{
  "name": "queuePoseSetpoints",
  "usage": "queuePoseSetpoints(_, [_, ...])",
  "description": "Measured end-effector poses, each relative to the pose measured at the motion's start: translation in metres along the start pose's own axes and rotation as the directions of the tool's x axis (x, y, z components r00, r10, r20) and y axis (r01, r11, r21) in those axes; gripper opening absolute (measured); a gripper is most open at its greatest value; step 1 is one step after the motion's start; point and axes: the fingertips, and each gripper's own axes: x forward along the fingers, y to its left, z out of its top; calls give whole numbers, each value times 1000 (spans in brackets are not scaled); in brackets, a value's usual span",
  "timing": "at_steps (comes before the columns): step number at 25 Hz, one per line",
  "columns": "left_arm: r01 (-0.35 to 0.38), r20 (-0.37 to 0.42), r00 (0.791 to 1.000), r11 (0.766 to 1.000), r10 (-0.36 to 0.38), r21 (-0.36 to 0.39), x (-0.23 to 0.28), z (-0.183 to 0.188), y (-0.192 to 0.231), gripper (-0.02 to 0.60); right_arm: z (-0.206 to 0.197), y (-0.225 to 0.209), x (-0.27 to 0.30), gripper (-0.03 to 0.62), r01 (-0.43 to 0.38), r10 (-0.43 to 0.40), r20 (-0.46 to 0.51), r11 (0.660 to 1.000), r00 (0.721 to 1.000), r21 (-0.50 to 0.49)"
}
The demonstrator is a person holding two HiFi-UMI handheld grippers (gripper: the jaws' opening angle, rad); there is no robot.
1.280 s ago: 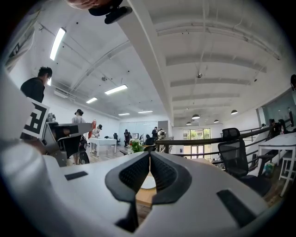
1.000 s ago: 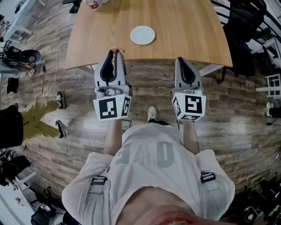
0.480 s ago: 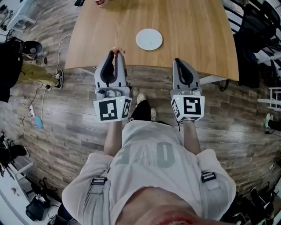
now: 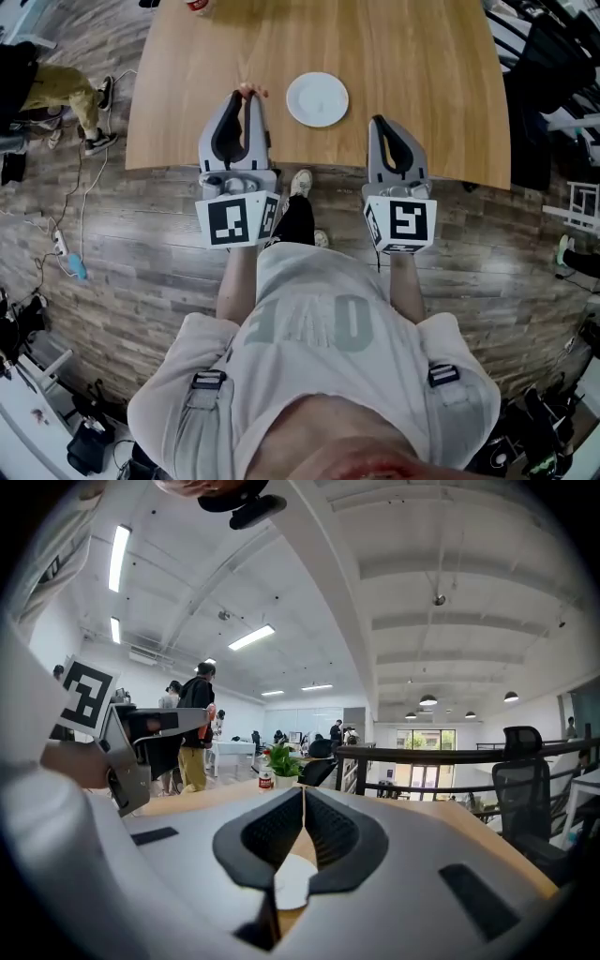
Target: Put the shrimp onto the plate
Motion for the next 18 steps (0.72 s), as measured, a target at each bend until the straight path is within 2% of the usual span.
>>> queuePoseSetpoints(11, [53, -15, 998, 997, -54, -46, 100, -23, 50, 67, 26, -28, 102, 21, 61, -61, -17, 998, 998, 1])
queuePoseSetpoints(18, [103, -16, 994, 992, -104, -67, 151, -38, 59, 67, 26, -49, 119, 21, 140, -140, -40, 990, 989, 0])
